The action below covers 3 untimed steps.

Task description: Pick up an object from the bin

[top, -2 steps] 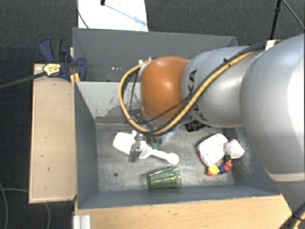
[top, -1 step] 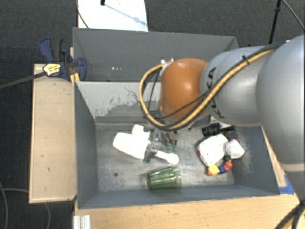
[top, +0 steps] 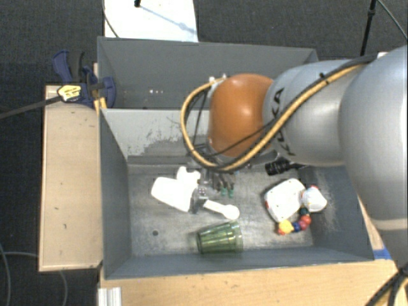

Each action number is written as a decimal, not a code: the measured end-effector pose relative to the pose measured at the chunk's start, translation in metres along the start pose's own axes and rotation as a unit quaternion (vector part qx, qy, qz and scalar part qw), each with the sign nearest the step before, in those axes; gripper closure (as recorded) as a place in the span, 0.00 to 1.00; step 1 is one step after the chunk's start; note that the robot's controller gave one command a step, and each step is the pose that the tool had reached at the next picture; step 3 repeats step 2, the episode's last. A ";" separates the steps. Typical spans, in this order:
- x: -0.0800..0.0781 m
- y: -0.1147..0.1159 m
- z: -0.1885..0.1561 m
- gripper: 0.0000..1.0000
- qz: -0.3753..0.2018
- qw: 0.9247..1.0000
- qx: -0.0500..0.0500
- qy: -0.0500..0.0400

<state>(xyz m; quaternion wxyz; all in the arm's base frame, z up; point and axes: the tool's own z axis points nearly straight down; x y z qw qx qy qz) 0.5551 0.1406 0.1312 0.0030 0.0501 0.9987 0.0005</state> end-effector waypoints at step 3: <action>-0.013 -0.001 0.052 1.00 0.024 1.000 -0.004 -0.001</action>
Offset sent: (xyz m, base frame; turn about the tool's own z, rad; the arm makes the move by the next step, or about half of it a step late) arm 0.0096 -0.0075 -0.0612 0.0493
